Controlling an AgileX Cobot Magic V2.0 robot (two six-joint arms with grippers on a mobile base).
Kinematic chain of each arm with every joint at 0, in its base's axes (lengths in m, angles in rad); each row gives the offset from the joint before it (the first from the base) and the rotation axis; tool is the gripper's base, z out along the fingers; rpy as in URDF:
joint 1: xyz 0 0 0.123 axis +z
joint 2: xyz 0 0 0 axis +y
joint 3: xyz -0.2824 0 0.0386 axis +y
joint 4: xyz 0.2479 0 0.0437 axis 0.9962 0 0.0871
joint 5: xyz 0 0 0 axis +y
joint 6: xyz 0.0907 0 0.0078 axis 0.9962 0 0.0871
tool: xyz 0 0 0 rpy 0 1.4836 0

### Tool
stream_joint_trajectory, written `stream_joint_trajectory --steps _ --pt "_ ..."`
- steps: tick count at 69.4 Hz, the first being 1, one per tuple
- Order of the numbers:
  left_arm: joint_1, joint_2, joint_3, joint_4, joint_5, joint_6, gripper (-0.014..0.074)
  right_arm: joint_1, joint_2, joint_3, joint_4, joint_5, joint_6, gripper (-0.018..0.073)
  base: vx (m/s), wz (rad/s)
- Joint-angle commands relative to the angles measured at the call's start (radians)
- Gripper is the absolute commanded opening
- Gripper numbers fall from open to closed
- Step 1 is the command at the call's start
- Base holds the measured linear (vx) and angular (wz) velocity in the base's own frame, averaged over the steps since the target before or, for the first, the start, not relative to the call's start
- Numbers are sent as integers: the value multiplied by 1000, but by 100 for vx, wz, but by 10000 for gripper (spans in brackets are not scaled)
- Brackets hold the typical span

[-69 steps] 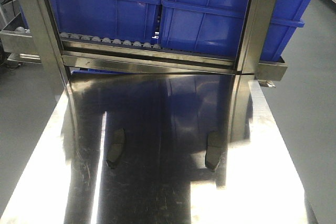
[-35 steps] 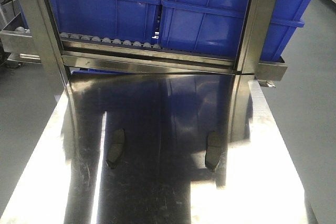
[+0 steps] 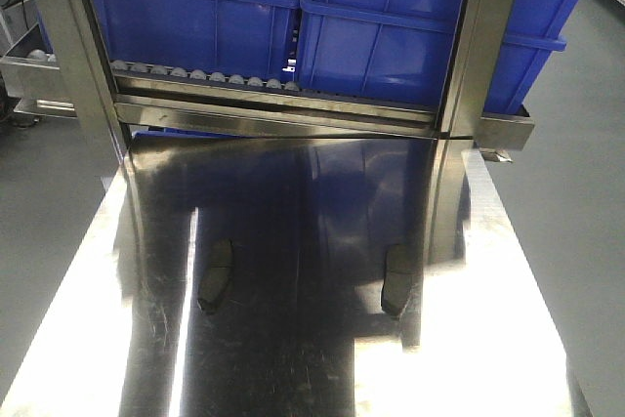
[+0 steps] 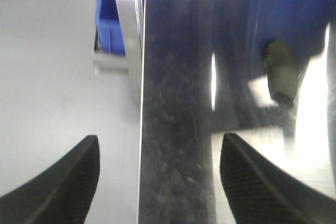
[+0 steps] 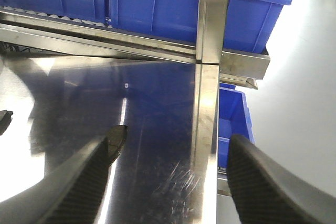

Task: Move and align brake pads A on conveyor
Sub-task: 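Lower the left gripper, close it on the pad and lift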

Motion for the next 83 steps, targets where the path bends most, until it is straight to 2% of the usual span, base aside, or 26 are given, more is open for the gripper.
stream_joint_trajectory --steps 1,18,33,40,57,63,83 --pt "-4 102 -91 -38 -12 0 461 -4 15 -28 -11 -71 -4 468 0 0" --pt "-19 272 -205 -240 -40 125 459 -4 15 -28 -11 -71 -4 468 0 0" --pt "-184 429 -317 -254 -57 127 427 -4 15 -28 -11 -71 -4 468 0 0" --pt "-260 512 -372 -242 -72 110 412 -4 15 -28 -11 -71 -4 468 0 0" --pt "-424 745 -493 -23 -94 -83 407 -4 15 -28 -11 -71 -4 468 0 0" --pt "-444 818 -531 9 -96 -121 407 -4 15 -28 -11 -71 -4 468 0 0" --pt "-443 1009 -641 1 -92 -191 412 -4 15 -28 -11 -71 -4 468 0 0"
